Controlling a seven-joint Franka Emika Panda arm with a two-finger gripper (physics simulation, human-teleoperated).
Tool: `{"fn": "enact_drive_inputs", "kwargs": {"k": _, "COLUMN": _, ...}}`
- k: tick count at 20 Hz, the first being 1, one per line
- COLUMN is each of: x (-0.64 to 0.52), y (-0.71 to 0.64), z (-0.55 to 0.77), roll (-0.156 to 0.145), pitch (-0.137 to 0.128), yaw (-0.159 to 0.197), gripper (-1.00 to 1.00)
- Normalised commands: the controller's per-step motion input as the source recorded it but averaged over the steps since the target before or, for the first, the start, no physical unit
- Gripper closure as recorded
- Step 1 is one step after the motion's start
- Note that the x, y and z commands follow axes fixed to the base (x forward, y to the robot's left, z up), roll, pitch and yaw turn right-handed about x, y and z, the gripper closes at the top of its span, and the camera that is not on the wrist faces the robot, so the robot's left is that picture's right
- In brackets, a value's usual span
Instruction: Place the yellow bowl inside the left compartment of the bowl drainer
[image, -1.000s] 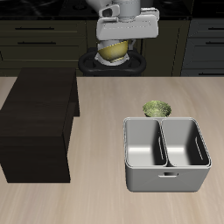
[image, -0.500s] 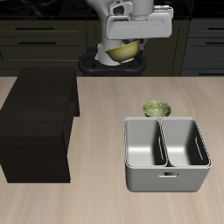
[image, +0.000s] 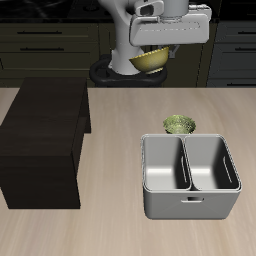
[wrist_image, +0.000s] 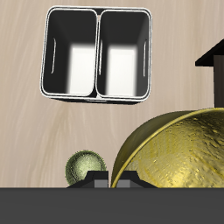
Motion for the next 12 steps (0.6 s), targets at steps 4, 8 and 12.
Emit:
{"fn": "enact_drive_inputs", "kwargs": {"k": 4, "x": 0.26, "y": 0.12, "z": 0.06, "roll": -0.013, "pitch": 0.005, "yaw": 0.019, "gripper": 1.0}}
{"fn": "enact_drive_inputs", "kwargs": {"k": 8, "x": 0.21, "y": 0.2, "z": 0.03, "roll": 0.017, "pitch": 0.003, "yaw": -0.002, "gripper": 1.0}}
{"fn": "enact_drive_inputs", "kwargs": {"k": 12, "x": 0.16, "y": 0.26, "z": 0.12, "roll": -0.008, "pitch": -0.012, "yaw": 0.022, "gripper": 1.0}}
